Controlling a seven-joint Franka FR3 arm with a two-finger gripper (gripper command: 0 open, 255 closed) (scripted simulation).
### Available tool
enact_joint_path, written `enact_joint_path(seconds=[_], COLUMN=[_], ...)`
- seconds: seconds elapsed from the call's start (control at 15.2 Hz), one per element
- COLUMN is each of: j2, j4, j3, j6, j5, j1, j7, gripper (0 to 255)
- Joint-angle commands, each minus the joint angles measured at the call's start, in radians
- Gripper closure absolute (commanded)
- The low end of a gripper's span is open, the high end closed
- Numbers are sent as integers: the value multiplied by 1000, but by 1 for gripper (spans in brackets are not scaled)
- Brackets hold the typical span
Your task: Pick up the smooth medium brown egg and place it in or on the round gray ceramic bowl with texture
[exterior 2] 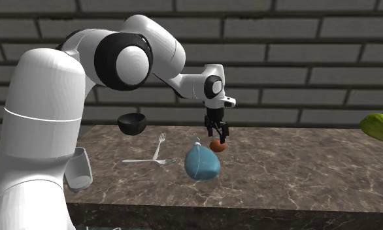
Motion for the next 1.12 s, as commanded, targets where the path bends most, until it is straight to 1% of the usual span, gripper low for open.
enact_joint_path(seconds=[0.0,0.33,0.86,0.92,1.06], j2=[21,57,57,57,57], j4=[5,-19,-19,-19,-19], j3=[-2,-9,-9,-9,-9], j6=[15,74,74,74,74], j5=[-7,-20,-20,-20,-20], j1=[4,4,4,4,4], j7=[7,15,15,15,15], gripper=[0,0,0,255,255])
